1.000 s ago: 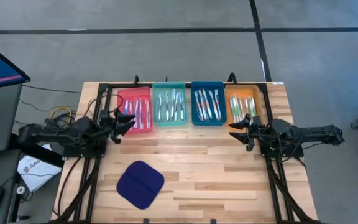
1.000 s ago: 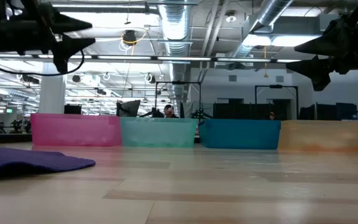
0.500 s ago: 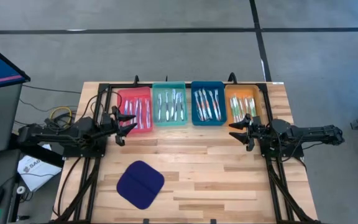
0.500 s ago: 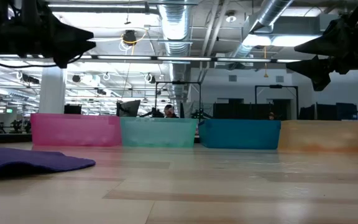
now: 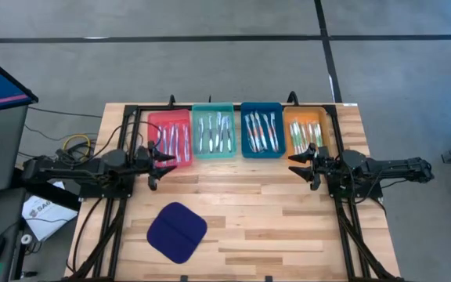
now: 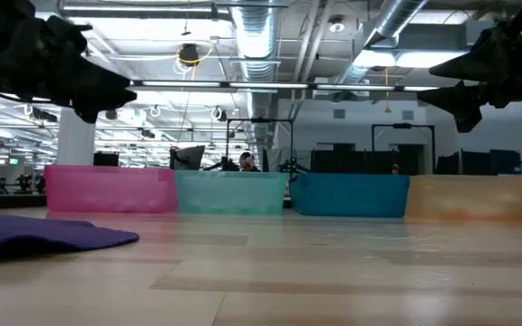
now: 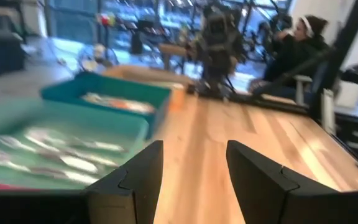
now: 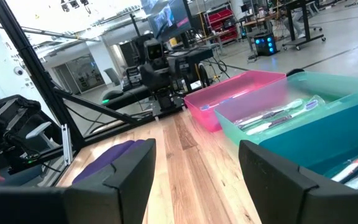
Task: Pick & Place Toothbrushes
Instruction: Return to Home Position
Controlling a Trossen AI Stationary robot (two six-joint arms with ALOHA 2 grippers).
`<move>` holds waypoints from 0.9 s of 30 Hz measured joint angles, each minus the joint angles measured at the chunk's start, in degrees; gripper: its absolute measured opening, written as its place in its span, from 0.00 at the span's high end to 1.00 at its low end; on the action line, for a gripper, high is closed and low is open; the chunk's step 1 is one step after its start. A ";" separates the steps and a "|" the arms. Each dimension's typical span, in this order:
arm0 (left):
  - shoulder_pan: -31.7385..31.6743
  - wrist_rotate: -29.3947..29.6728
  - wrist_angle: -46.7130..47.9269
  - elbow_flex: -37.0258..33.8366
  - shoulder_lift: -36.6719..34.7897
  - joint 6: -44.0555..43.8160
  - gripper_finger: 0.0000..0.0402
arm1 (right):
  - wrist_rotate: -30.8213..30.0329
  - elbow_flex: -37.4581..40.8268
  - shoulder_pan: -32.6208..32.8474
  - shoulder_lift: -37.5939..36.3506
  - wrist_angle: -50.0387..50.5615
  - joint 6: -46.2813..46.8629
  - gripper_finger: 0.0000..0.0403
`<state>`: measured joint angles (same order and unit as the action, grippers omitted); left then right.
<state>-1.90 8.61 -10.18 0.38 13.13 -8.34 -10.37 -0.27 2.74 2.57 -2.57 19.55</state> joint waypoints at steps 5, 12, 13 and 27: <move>0.01 -4.68 3.63 -0.02 -0.02 -2.76 0.57 | 0.00 0.00 0.00 0.00 0.00 0.00 0.44; 0.03 -11.80 8.76 -0.02 0.08 -4.43 0.57 | 0.00 0.00 0.00 0.01 0.00 0.00 0.44; 0.14 -12.62 8.67 -0.02 0.41 -4.45 0.57 | 0.00 0.00 0.00 0.02 0.00 -0.01 0.44; 0.93 -13.06 8.49 -0.02 1.29 -4.39 0.57 | 0.02 0.00 0.00 0.02 -0.02 0.00 0.44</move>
<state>-0.97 -4.45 -1.68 0.36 14.41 -12.73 -10.35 -0.27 2.74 2.59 -2.59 19.55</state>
